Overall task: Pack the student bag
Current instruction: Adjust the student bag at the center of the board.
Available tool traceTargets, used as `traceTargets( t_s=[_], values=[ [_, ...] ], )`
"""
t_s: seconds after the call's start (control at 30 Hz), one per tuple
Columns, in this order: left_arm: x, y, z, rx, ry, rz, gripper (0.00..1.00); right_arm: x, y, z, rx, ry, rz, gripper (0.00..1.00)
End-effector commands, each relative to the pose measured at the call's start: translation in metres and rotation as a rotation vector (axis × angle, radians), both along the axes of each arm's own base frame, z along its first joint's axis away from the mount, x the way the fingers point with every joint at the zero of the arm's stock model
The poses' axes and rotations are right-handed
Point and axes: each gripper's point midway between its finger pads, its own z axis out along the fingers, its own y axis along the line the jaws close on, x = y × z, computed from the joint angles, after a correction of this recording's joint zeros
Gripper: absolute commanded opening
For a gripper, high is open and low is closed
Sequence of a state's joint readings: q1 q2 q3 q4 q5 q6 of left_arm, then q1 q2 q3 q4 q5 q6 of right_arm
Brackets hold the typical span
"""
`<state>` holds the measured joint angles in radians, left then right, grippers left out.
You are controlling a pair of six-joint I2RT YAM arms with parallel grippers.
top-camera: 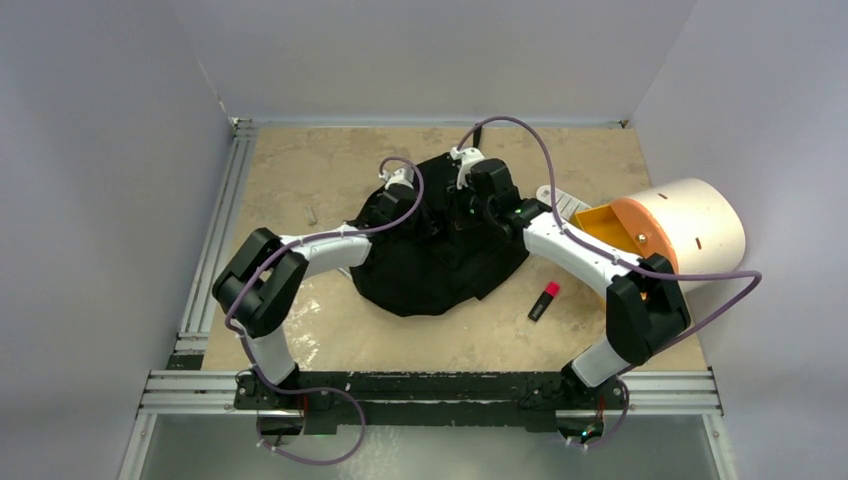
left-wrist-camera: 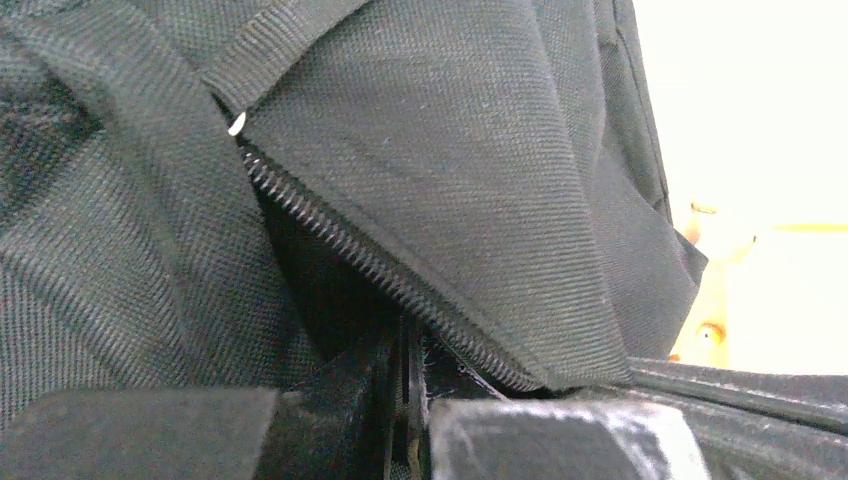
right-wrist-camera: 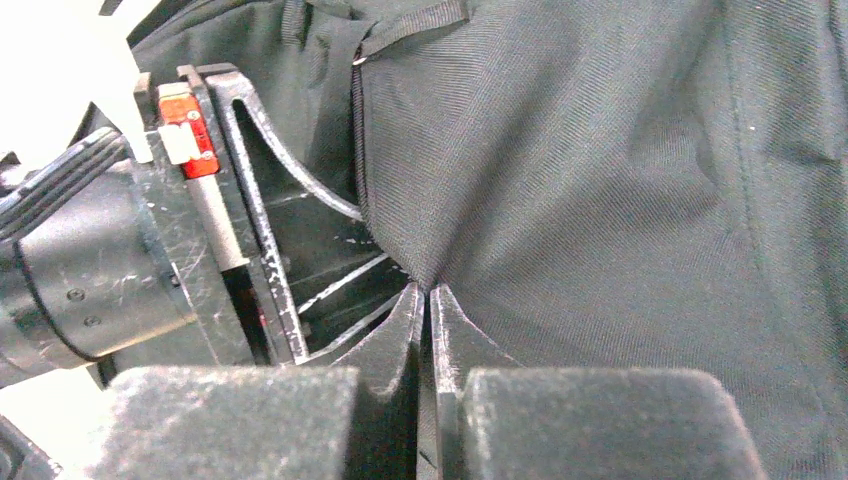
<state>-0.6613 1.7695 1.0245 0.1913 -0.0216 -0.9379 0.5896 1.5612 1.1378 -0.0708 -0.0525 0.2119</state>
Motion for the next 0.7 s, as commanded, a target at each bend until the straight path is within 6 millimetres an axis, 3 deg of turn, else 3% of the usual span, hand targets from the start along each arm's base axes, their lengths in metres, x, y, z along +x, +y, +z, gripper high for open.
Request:
traceTargets(
  t_s=[0.0,0.3,0.5,0.67],
  values=[
    [0.014,-0.009,0.021,-0.088,-0.074,0.013,0.05,-0.007,0.022,0.041,0.156,-0.059,0.073,0.06],
    [0.006,-0.001,0.015,-0.101,-0.072,0.023,0.13,-0.012,0.009,0.054,0.166,-0.081,0.018,0.33],
    [0.001,0.000,0.017,-0.117,-0.089,0.012,0.19,-0.011,-0.003,0.060,0.155,-0.111,-0.037,0.37],
    [0.001,-0.005,0.023,-0.140,-0.106,-0.013,0.27,-0.018,-0.011,0.053,0.143,-0.091,-0.063,0.38]
  ],
)
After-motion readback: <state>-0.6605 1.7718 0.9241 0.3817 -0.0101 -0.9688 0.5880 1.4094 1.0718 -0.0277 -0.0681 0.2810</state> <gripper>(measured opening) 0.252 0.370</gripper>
